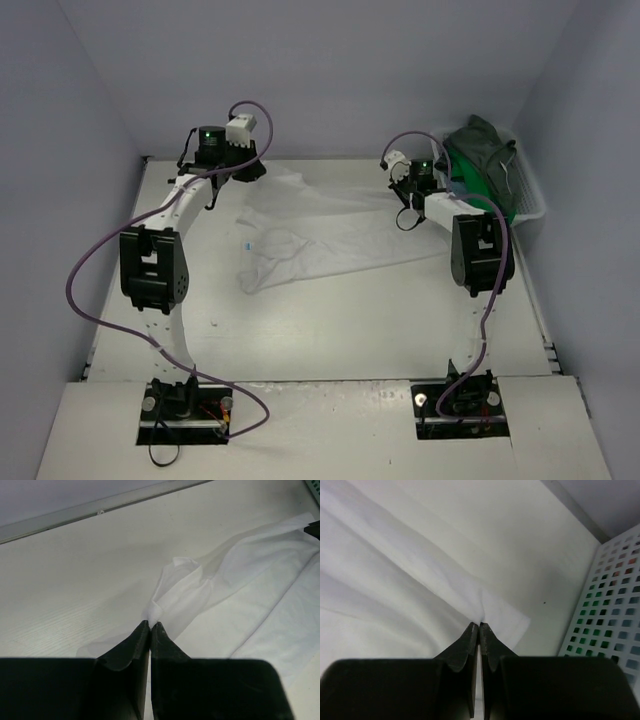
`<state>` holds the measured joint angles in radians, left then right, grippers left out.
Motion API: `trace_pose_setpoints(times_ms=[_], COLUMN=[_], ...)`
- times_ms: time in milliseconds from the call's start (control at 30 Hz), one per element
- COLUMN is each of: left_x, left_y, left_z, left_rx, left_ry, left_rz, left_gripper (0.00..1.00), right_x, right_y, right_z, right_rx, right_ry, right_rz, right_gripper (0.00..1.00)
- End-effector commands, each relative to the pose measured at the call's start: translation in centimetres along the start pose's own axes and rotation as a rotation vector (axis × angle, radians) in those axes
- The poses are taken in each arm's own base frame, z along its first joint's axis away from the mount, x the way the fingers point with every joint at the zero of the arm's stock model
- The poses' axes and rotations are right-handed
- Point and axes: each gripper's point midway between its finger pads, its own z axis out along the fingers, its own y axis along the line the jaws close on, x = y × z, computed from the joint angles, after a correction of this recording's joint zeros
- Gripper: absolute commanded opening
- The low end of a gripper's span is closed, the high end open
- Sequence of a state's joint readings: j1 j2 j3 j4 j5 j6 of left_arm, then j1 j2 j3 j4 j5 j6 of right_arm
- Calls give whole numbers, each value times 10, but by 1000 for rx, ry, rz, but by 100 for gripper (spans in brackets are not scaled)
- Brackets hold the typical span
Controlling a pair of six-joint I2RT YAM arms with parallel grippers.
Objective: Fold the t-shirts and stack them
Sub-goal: Fold the tshirt
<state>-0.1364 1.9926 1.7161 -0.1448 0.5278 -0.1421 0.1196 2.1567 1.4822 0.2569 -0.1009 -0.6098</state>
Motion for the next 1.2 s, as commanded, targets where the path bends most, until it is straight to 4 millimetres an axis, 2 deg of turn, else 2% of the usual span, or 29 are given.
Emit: trace_pose_setpoints(times_ms=[0, 300, 500, 700, 833, 867, 1033, 1167], left_x=[-46, -35, -34, -32, -30, -23, -17, -5], left_y=[-29, -40, -39, -45, -54, -53, -64, -74], left_z=[-26, -21, -17, -27, -41, -43, -62, -70], left_rx=[64, 101, 101, 114, 133, 135, 157, 201], left_ry=[-120, -91, -90, -90, -88, -73, -65, -43], left_rz=[73, 88, 83, 100, 122, 126, 146, 137], left_gripper=[0, 0, 0, 0, 0, 0, 0, 0], right_x=[-53, -61, -63, -57, -51, -50, -47, -48], right_y=[-33, -47, -58, -51, -44, -44, -44, -43], right_z=[-44, -82, -90, -94, -95, -96, -99, -106], right_rx=[91, 157, 203, 180, 167, 169, 176, 173], right_ry=[-118, -141, -137, -121, -109, -105, -95, -95], right_rz=[-37, -37, -53, -75, -86, -87, -94, -99], right_gripper=[0, 0, 0, 0, 0, 0, 0, 0])
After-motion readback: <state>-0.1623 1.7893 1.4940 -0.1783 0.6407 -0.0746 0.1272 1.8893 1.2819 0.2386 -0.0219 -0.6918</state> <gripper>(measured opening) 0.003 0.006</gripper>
